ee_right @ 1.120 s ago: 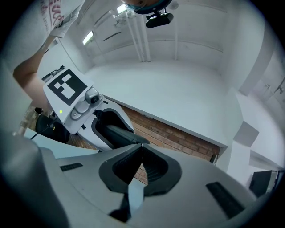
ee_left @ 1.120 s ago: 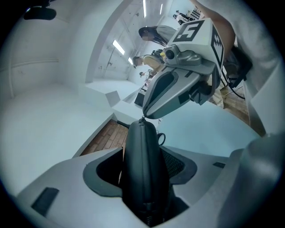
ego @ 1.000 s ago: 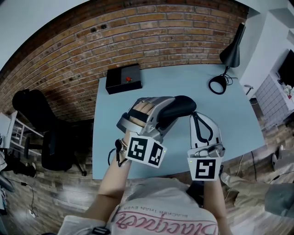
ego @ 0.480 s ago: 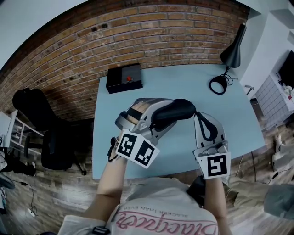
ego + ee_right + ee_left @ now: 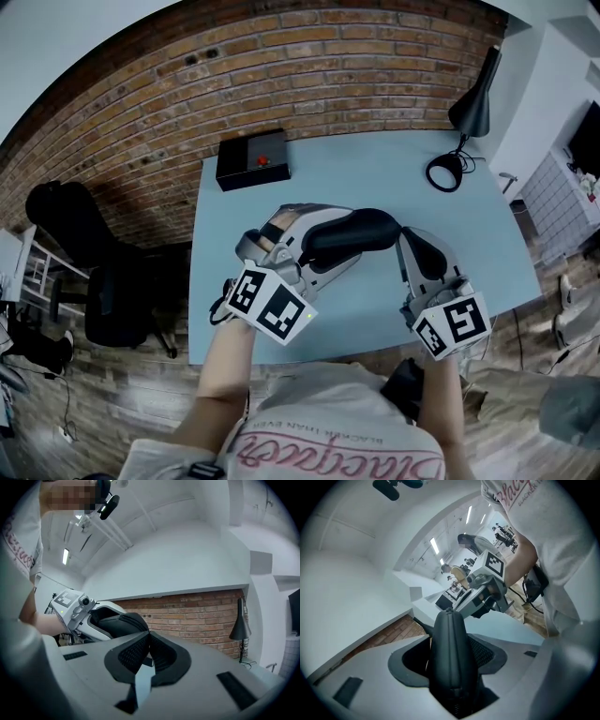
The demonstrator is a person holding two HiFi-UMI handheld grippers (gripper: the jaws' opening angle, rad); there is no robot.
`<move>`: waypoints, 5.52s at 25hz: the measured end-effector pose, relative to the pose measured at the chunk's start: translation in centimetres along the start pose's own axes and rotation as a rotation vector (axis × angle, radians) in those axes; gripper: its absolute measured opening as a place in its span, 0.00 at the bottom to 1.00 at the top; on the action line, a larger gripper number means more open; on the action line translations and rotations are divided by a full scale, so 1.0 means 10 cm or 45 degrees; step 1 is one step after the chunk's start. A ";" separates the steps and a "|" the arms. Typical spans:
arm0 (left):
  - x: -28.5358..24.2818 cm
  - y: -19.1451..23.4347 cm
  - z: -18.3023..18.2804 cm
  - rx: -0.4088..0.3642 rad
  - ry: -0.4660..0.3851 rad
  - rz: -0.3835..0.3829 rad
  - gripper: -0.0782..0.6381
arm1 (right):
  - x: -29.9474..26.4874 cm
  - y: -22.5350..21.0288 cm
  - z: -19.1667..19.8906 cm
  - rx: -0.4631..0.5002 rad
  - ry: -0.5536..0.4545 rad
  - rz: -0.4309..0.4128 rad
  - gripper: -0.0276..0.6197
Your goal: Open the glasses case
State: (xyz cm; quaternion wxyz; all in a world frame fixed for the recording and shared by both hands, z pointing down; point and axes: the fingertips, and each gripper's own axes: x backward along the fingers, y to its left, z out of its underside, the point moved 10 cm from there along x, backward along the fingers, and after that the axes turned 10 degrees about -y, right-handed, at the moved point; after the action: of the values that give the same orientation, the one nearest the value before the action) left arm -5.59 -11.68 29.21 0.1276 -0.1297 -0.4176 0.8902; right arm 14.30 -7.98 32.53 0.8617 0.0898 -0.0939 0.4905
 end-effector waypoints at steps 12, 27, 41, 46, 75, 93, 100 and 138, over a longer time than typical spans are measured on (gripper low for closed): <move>-0.04 -0.01 0.09 0.264 -0.075 -0.041 0.46 | 0.01 -0.02 -0.09 -0.240 -0.127 -0.047 0.07; -0.25 -0.07 0.09 0.060 0.213 0.030 0.55 | -0.23 0.44 -0.19 0.346 0.082 -0.137 0.07; -0.39 -0.23 0.18 0.131 0.278 0.163 0.51 | -0.34 0.65 -0.11 0.346 0.196 -0.257 0.07; -0.30 -0.17 0.14 0.132 0.170 0.165 0.50 | -0.34 0.52 -0.11 0.280 0.219 -0.234 0.07; -0.43 -0.14 0.19 0.122 0.483 0.283 0.57 | -0.37 0.57 -0.15 0.527 0.353 -0.227 0.07; -0.15 -0.01 0.17 0.389 0.039 0.097 0.48 | -0.25 0.20 -0.08 -0.130 0.228 -0.177 0.07; -0.07 0.05 0.08 0.484 -0.130 0.095 0.48 | -0.21 0.12 0.08 -0.227 0.295 -0.116 0.07; -0.10 -0.05 0.38 0.504 0.124 -0.048 0.52 | -0.07 0.28 -0.45 -0.064 0.003 -0.144 0.07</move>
State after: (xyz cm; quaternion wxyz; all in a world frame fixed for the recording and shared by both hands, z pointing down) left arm -5.91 -14.45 32.05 0.1873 -0.1371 -0.2301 0.9451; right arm 11.89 -6.06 28.21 0.8902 0.0727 -0.0999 0.4385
